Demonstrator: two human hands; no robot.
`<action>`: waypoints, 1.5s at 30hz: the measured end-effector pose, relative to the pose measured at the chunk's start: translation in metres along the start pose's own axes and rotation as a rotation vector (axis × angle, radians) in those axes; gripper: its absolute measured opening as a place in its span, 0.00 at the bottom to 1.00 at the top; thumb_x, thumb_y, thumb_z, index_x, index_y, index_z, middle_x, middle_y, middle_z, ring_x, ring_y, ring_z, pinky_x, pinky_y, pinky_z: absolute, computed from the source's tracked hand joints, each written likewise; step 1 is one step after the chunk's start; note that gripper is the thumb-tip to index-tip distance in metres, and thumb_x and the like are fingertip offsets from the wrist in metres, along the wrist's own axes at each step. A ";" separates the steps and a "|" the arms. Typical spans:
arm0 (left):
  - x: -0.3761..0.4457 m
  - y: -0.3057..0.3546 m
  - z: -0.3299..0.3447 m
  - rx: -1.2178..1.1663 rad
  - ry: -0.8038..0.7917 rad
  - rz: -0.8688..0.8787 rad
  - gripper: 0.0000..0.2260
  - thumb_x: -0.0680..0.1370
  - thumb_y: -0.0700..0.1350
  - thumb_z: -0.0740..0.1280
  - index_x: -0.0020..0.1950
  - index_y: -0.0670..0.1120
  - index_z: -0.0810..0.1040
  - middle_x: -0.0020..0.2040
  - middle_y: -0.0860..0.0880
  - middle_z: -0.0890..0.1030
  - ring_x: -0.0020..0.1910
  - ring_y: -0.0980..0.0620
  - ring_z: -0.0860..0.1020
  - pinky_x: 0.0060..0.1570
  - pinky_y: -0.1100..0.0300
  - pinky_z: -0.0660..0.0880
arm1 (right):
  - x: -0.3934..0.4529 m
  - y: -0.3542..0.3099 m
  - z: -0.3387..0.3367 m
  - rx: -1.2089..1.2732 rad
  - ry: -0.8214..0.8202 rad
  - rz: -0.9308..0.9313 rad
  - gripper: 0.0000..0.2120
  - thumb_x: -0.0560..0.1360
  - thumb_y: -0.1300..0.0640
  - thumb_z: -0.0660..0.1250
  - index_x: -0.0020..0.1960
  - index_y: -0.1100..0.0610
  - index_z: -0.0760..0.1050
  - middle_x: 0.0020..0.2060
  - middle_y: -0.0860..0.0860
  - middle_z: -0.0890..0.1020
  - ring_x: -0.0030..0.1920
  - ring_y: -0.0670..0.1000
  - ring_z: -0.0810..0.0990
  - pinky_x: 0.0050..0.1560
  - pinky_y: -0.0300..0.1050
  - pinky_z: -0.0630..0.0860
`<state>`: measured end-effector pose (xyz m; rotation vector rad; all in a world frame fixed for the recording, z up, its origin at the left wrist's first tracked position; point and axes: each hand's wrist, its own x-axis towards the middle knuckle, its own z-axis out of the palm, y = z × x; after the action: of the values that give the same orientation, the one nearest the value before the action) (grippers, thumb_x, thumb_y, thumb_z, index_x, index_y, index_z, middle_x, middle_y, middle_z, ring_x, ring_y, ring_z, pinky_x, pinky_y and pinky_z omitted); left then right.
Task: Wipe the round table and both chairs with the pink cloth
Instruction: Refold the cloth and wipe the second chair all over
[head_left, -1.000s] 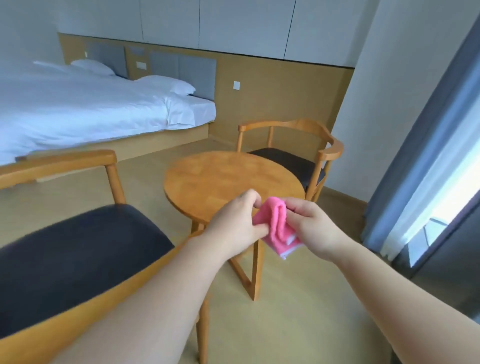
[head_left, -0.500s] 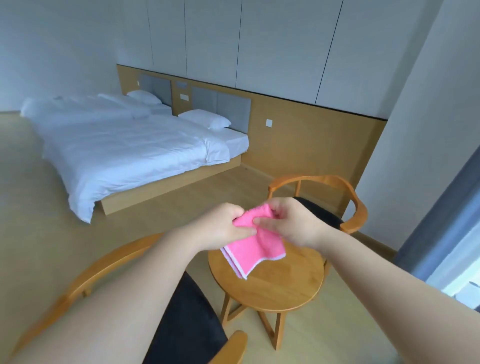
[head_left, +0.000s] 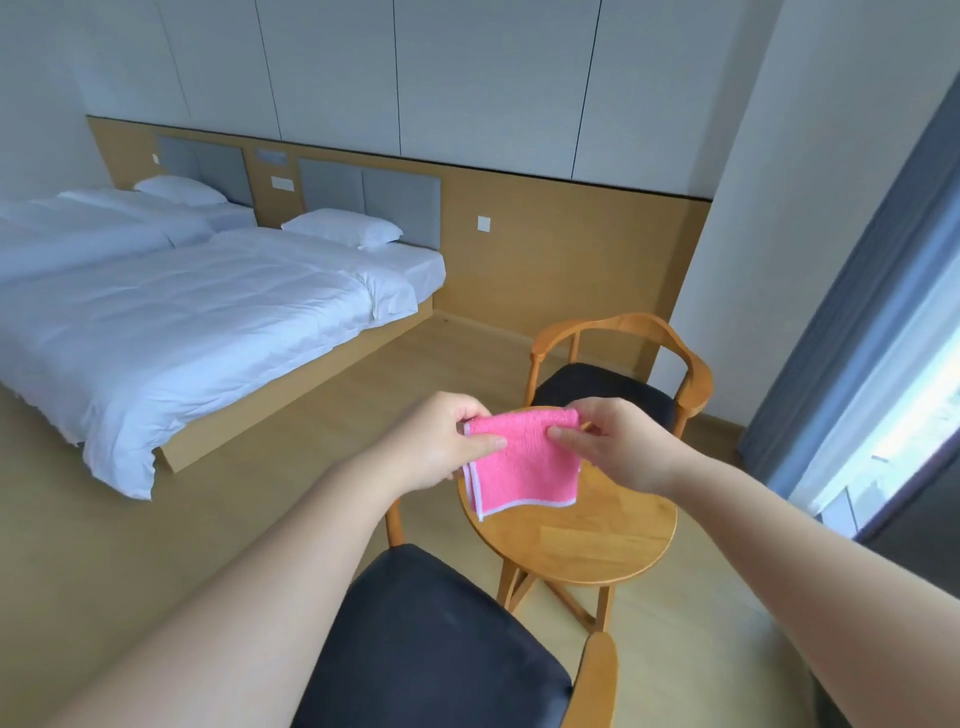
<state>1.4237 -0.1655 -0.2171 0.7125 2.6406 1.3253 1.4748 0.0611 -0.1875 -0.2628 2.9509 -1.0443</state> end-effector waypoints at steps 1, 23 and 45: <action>0.000 -0.002 -0.002 -0.018 -0.008 0.006 0.05 0.70 0.57 0.70 0.42 0.58 0.79 0.37 0.57 0.83 0.34 0.60 0.81 0.32 0.61 0.78 | 0.001 -0.002 0.003 0.011 0.011 0.015 0.15 0.78 0.48 0.64 0.49 0.60 0.78 0.44 0.57 0.81 0.44 0.56 0.81 0.49 0.55 0.79; -0.032 -0.115 -0.107 -0.184 -0.098 0.101 0.11 0.69 0.48 0.73 0.51 0.56 0.81 0.44 0.55 0.84 0.45 0.55 0.82 0.47 0.54 0.80 | 0.042 -0.108 0.126 -0.091 0.381 0.096 0.18 0.72 0.63 0.71 0.62 0.53 0.79 0.52 0.45 0.81 0.50 0.41 0.77 0.48 0.28 0.70; -0.204 -0.122 -0.163 -0.086 -0.180 0.302 0.03 0.78 0.43 0.67 0.49 0.47 0.80 0.43 0.49 0.82 0.41 0.52 0.79 0.39 0.66 0.74 | -0.112 -0.233 0.240 -0.089 0.549 0.258 0.09 0.79 0.58 0.62 0.49 0.46 0.64 0.43 0.44 0.77 0.38 0.42 0.78 0.30 0.34 0.70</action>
<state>1.5121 -0.4386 -0.2356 1.1942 2.3881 1.3590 1.6355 -0.2493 -0.2350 0.4741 3.3705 -1.0923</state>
